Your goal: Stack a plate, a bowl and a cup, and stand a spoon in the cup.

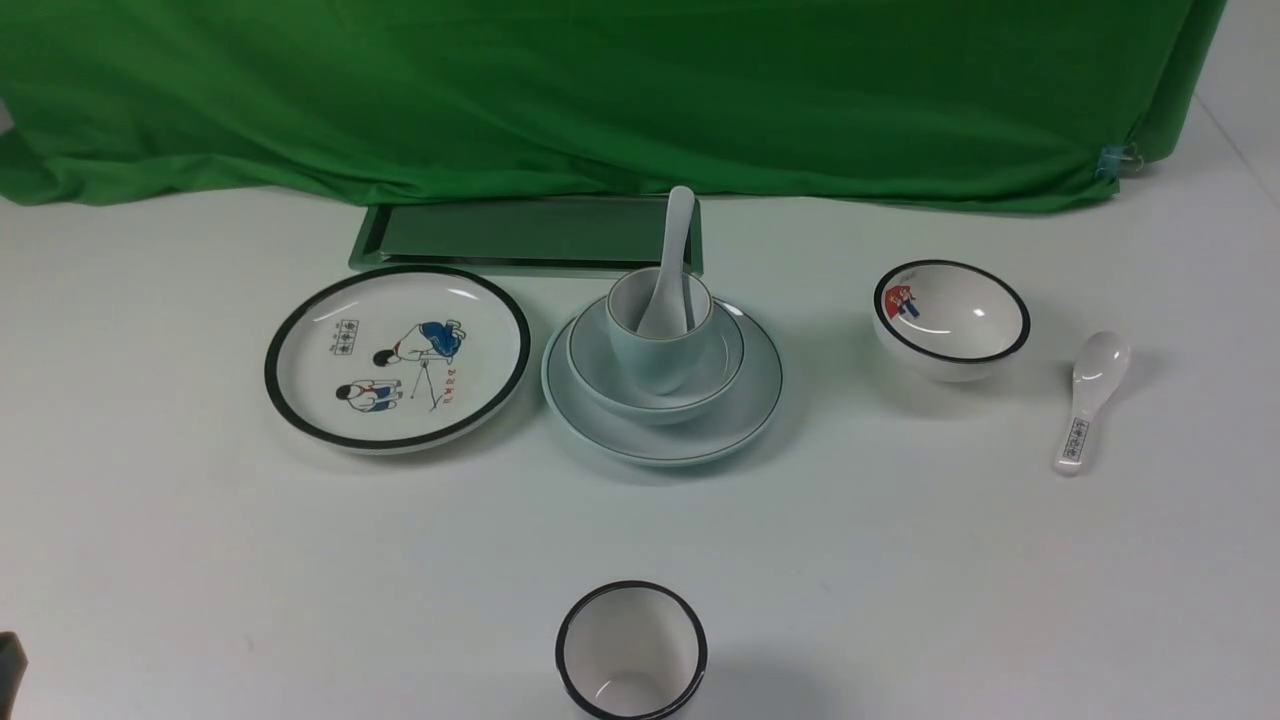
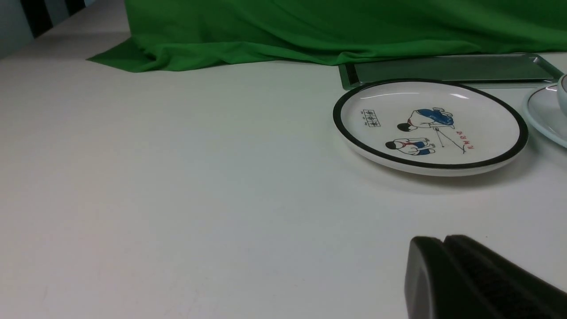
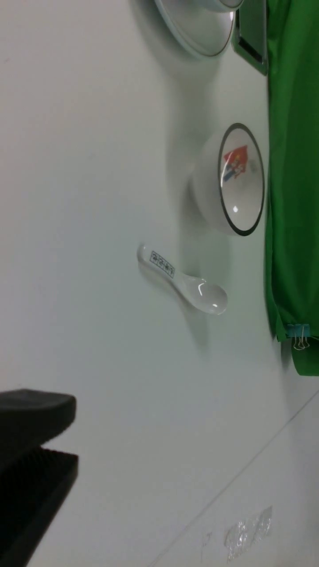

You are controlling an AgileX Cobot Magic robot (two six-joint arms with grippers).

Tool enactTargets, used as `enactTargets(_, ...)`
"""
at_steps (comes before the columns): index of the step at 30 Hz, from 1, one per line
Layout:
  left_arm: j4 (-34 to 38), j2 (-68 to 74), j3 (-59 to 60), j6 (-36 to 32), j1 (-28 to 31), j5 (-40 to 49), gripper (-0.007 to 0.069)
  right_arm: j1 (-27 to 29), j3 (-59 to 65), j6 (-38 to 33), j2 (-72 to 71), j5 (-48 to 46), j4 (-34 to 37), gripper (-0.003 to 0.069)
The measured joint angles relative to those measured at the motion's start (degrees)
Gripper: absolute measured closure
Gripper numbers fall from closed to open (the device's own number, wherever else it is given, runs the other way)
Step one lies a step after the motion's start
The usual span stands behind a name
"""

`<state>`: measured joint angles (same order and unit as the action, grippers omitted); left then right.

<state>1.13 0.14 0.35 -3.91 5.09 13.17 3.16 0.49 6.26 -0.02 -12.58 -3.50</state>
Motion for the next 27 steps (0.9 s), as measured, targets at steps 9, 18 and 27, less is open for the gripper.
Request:
enactTargets(9,0.0,0.0,0.0,0.0,0.0,0.0,0.0653,0.0,0.0,0.0,0.0,0.0,0.0,0.0479)
enactTargets(18,0.0,0.0,0.0,0.0,0.0,0.0,0.0653,0.0,0.0,0.0,0.0,0.0,0.0,0.0453)
enactTargets(27,0.0,0.0,0.0,0.0,0.0,0.0,0.0653,0.0,0.0,0.0,0.0,0.0,0.0,0.0433)
